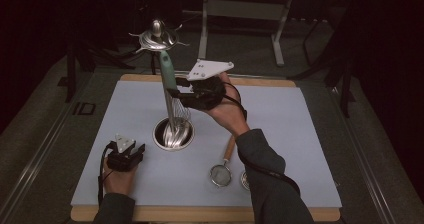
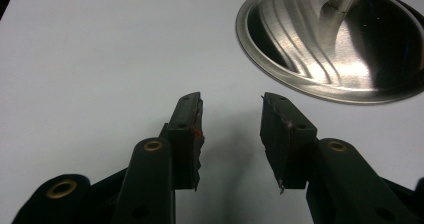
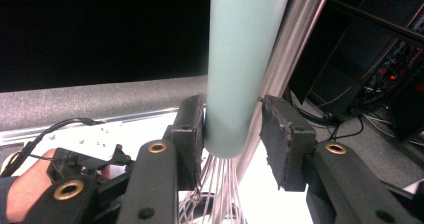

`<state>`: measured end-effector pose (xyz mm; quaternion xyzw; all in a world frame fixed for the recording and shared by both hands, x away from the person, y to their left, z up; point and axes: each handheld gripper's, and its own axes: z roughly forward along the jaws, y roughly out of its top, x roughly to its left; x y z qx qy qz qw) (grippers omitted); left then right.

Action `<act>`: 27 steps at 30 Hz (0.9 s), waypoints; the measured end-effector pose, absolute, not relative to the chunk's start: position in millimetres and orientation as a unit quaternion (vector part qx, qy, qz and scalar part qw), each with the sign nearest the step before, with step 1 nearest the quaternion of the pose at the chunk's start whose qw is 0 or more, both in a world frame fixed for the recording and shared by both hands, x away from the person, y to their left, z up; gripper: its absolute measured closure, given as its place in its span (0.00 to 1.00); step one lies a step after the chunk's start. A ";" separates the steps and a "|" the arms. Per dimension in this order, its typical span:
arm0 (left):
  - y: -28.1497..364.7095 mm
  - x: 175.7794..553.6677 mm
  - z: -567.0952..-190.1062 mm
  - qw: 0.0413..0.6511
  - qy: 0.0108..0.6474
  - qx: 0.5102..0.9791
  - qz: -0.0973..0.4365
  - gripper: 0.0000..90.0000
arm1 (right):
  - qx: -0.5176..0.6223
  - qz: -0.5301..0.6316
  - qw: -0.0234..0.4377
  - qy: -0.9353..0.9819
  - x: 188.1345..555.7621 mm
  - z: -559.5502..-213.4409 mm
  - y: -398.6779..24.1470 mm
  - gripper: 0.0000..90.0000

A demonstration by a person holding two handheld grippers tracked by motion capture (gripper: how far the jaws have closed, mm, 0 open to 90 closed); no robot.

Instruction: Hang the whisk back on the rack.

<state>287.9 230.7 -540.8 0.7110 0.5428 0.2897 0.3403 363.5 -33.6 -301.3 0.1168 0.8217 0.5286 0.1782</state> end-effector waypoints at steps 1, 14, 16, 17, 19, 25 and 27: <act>230.5 287.9 -540.9 0.341 0.543 0.710 0.290 0.68 | 0.116 0.529 0.177 0.822 363.3 -301.2 -33.4 0.68; 230.6 287.8 -540.7 0.340 0.543 0.711 0.289 0.68 | 0.108 0.519 0.173 0.830 362.8 -302.0 -33.3 0.65; 230.6 287.8 -540.7 0.340 0.543 0.711 0.289 0.68 | 0.109 0.518 0.174 0.830 363.2 -302.4 -34.1 0.65; 230.6 287.9 -540.7 0.340 0.543 0.711 0.289 0.68 | 0.109 0.517 0.174 0.831 363.5 -302.7 -34.6 0.65; 230.7 288.0 -540.8 0.340 0.544 0.710 0.289 0.68 | 0.111 0.514 0.174 0.832 363.7 -303.4 -35.4 0.65; 231.0 288.0 -540.6 0.340 0.544 0.711 0.289 0.68 | 0.115 0.509 0.179 0.834 365.3 -306.1 -41.3 0.65; 231.0 288.0 -540.6 0.340 0.544 0.711 0.288 0.68 | 0.117 0.506 0.180 0.836 365.7 -307.1 -43.2 0.65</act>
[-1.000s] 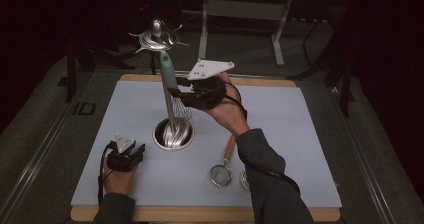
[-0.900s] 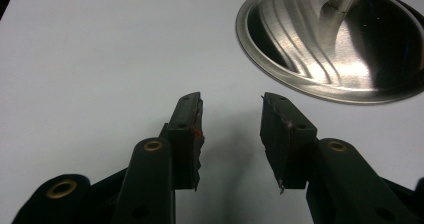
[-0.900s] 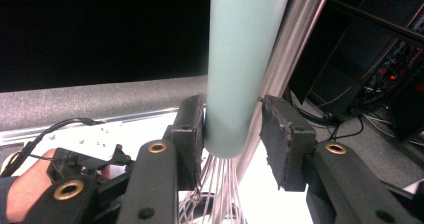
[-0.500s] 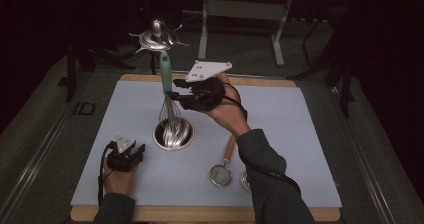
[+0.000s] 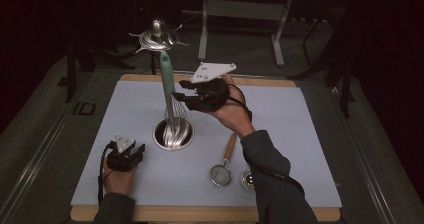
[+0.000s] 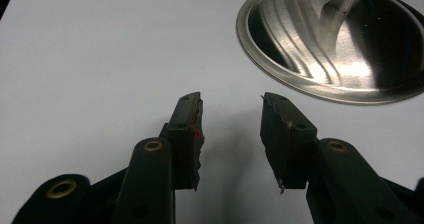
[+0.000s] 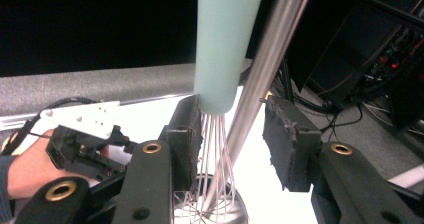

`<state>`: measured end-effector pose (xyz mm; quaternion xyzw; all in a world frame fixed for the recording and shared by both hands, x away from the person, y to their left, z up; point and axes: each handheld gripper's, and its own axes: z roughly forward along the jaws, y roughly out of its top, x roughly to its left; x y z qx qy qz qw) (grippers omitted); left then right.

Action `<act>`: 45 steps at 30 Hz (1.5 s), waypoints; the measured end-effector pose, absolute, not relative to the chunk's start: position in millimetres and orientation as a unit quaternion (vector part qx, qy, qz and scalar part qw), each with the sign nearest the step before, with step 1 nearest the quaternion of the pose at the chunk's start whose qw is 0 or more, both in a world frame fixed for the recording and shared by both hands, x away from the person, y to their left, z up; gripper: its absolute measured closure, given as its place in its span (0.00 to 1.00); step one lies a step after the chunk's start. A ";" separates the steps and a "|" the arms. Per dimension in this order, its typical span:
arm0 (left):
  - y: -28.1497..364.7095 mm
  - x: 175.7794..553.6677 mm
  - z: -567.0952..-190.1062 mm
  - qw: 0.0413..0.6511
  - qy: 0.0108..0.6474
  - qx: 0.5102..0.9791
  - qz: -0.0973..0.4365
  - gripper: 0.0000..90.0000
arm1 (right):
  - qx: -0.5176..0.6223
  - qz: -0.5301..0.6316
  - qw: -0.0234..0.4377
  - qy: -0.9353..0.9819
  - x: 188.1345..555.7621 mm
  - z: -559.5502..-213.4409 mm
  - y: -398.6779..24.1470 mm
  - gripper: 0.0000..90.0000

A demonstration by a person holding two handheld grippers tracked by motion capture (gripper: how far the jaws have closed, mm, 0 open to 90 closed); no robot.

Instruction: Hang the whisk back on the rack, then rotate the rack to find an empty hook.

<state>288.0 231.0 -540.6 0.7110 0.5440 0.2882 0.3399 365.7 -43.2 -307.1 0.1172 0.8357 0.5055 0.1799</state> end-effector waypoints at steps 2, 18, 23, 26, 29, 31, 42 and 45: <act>231.1 288.1 -540.7 0.340 0.544 0.711 0.288 0.68 | 0.120 0.499 0.183 0.839 366.0 -307.8 -45.6 0.65; 230.5 286.1 -540.3 0.348 0.535 0.713 0.289 0.72 | 0.139 0.474 0.187 0.849 367.4 -321.7 -70.0 0.65; 233.0 288.9 -539.9 0.358 0.538 0.716 0.264 0.74 | 0.143 0.460 0.180 0.857 368.2 -328.9 -74.2 0.66; 233.1 289.4 -537.0 0.365 0.539 0.715 0.254 0.75 | 0.137 0.440 0.180 0.869 366.3 -336.7 -72.1 0.66; 230.2 287.2 -525.8 0.367 0.528 0.718 0.267 0.77 | 0.133 0.428 0.174 0.877 363.4 -344.9 -69.7 0.66; 229.3 285.8 -518.5 0.377 0.522 0.715 0.271 0.78 | 0.131 0.418 0.172 0.882 362.3 -351.0 -68.1 0.66; 217.9 276.1 -468.8 0.476 0.462 0.698 0.269 0.85 | 0.134 0.396 0.165 0.893 361.3 -372.8 -79.1 0.66; 216.9 275.7 -453.6 0.501 0.447 0.689 0.271 0.89 | 0.141 0.393 0.161 0.894 361.9 -378.4 -84.5 0.66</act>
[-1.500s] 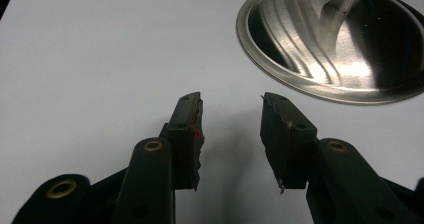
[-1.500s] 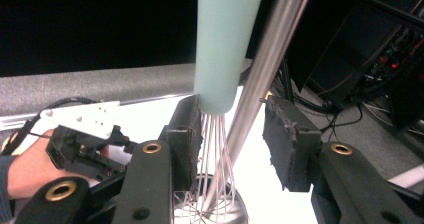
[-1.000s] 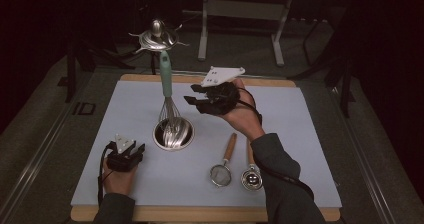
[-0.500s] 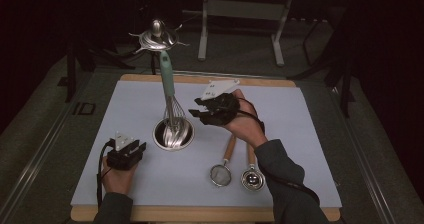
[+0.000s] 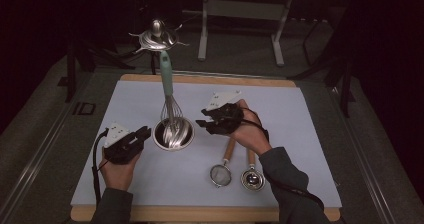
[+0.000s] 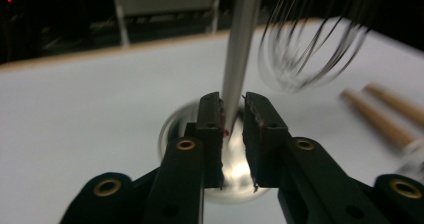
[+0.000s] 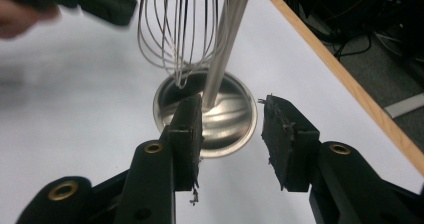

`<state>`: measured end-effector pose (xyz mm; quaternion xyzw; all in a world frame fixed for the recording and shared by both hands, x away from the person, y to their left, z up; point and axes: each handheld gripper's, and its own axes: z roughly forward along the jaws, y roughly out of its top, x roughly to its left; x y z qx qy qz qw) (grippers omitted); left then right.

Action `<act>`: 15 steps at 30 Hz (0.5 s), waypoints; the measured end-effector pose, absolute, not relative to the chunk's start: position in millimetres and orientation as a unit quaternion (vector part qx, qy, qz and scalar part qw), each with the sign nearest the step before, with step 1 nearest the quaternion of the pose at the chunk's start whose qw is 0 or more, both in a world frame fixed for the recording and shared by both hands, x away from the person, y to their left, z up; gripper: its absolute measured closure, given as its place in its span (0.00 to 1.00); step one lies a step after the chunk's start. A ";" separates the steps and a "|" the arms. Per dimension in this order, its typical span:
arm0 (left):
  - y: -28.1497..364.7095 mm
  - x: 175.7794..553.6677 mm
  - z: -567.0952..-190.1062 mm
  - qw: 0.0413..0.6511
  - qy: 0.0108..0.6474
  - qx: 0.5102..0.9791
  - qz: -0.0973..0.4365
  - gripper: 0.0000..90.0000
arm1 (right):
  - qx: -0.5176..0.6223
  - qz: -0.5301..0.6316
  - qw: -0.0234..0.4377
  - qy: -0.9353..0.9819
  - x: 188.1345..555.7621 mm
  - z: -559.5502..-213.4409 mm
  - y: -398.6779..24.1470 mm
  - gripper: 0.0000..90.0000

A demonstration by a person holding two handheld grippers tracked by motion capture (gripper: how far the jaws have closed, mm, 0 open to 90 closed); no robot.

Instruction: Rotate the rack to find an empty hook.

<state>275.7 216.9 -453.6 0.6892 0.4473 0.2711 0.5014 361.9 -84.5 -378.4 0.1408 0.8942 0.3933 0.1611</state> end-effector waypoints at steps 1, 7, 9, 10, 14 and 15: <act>216.2 275.6 -448.1 0.512 0.440 0.685 0.272 0.90 | 0.143 0.393 0.158 0.894 362.0 -380.1 -86.2 0.66; 214.2 277.2 -421.0 0.557 0.412 0.669 0.268 1.00 | 0.151 0.384 0.148 0.899 361.5 -392.8 -94.0 0.66; 213.1 278.0 -412.3 0.565 0.401 0.669 0.268 1.00 | 0.156 0.381 0.145 0.900 361.8 -397.3 -96.0 0.66; 212.0 278.2 -408.0 0.569 0.398 0.667 0.270 1.00 | 0.157 0.378 0.143 0.901 362.2 -399.7 -97.2 0.66; 210.7 278.9 -392.4 0.588 0.384 0.656 0.275 1.00 | 0.163 0.366 0.138 0.906 363.5 -409.7 -101.3 0.66; 210.2 279.2 -388.0 0.592 0.379 0.654 0.279 1.00 | 0.163 0.365 0.138 0.906 363.9 -411.4 -102.0 0.66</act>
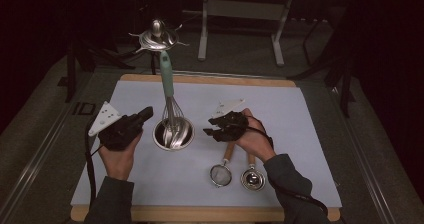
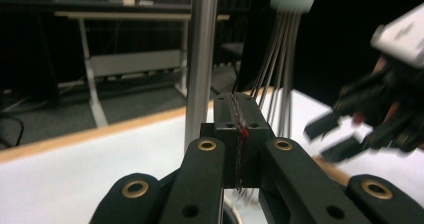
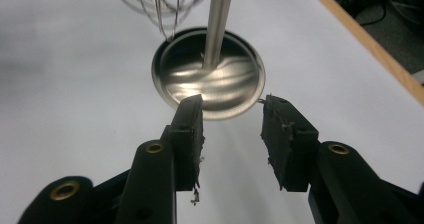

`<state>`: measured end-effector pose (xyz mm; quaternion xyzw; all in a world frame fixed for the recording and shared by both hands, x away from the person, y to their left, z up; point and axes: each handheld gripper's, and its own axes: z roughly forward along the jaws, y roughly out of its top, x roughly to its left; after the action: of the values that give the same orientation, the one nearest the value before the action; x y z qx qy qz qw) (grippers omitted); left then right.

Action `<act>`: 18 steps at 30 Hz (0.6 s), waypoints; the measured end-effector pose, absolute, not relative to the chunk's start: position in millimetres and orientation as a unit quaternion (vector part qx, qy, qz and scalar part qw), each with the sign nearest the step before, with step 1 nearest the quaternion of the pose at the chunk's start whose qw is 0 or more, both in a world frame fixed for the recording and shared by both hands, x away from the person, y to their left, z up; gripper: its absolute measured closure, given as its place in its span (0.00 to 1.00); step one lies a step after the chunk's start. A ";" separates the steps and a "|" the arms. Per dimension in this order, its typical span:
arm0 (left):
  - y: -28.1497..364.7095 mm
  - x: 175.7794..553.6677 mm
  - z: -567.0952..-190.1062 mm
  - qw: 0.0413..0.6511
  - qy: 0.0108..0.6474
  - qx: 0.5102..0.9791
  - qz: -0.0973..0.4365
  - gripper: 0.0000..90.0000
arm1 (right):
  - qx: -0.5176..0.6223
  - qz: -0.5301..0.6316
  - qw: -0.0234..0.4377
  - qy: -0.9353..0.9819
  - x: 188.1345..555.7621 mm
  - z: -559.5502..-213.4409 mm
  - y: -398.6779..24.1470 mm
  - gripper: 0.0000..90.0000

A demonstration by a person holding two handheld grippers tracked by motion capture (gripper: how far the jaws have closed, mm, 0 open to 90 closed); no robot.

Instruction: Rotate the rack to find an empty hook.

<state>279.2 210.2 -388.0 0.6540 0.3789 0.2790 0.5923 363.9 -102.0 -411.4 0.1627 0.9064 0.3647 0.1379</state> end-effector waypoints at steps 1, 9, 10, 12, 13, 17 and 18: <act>209.9 279.4 -384.7 0.595 0.375 0.652 0.282 1.00 | 0.165 0.362 0.136 0.907 363.9 -414.1 -103.0 0.66; 206.8 279.2 -360.0 0.626 0.350 0.630 0.297 1.00 | 0.176 0.355 0.124 0.910 364.5 -429.6 -110.7 0.66; 206.9 279.1 -356.3 0.629 0.346 0.628 0.301 1.00 | 0.178 0.354 0.123 0.910 364.2 -430.7 -111.4 0.66; 207.7 279.6 -348.2 0.639 0.338 0.622 0.302 1.00 | 0.177 0.350 0.123 0.911 364.0 -433.0 -113.9 0.66; 209.2 280.2 -344.0 0.642 0.333 0.620 0.305 1.00 | 0.179 0.349 0.122 0.912 363.6 -433.5 -114.8 0.66; 214.4 282.5 -327.3 0.654 0.319 0.612 0.309 1.00 | 0.182 0.344 0.124 0.913 363.7 -435.1 -121.0 0.66; 214.7 282.6 -323.3 0.656 0.314 0.612 0.312 1.00 | 0.185 0.345 0.123 0.912 363.9 -435.3 -122.4 0.66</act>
<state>282.6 214.7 -323.3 0.6117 0.3142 0.3117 0.6556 363.9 -122.4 -435.3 0.1849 0.9121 0.3447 0.1230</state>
